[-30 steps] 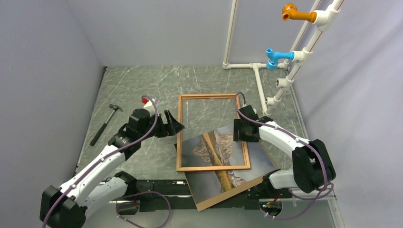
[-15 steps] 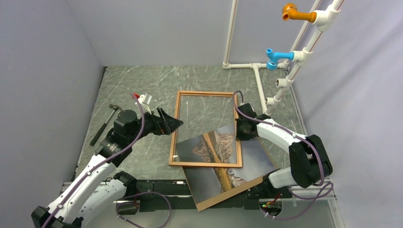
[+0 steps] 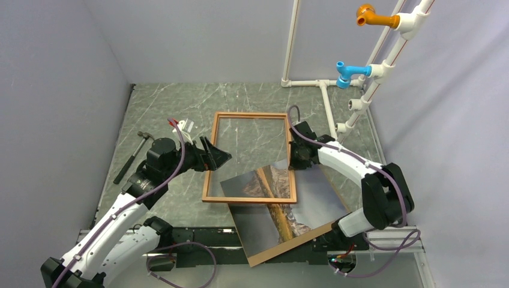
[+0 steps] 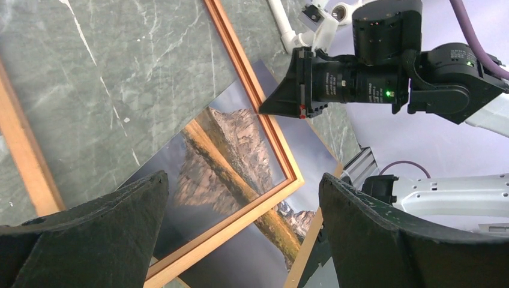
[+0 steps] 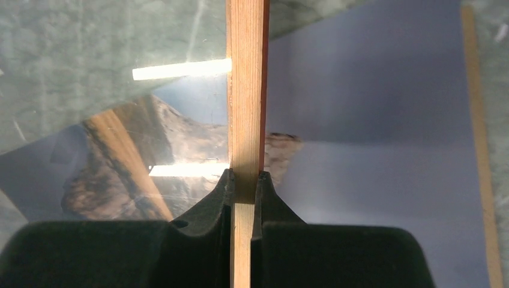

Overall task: Put the photo into the frame
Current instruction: Move the photo frame to the center of the board.

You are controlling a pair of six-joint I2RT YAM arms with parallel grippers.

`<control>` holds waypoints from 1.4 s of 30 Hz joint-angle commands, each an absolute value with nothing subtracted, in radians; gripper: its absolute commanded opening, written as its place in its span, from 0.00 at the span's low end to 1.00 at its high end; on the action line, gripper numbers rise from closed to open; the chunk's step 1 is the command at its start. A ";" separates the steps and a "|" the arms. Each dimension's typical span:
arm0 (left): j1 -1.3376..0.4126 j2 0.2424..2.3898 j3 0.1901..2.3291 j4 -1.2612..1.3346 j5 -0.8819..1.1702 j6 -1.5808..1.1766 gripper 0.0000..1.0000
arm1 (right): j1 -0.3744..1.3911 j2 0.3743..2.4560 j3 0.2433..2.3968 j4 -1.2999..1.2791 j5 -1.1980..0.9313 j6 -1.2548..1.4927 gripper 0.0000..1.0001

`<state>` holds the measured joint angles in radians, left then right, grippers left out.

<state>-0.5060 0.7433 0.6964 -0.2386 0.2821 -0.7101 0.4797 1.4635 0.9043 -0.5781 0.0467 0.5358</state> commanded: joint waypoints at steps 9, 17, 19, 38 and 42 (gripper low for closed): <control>-0.510 0.748 0.742 -0.233 0.262 -0.687 0.98 | 0.526 1.689 1.163 -0.487 0.012 0.681 0.00; -0.511 0.772 0.752 -0.242 0.262 -0.681 0.98 | 0.523 1.840 1.361 -0.501 0.048 0.661 0.00; -0.511 0.775 0.754 -0.247 0.261 -0.677 0.98 | 0.521 1.882 1.424 -0.520 0.071 0.646 0.00; -0.511 0.836 0.760 -0.271 0.248 -0.649 0.98 | 0.469 2.129 1.701 -0.528 0.094 0.561 0.00; -0.511 0.853 0.764 -0.274 0.249 -0.646 0.98 | 0.469 2.158 1.756 -0.562 0.161 0.514 0.00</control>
<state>-0.5060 0.8406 0.7246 -0.2779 0.2623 -0.6670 0.4671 2.1590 1.6619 -0.5781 0.1051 0.5579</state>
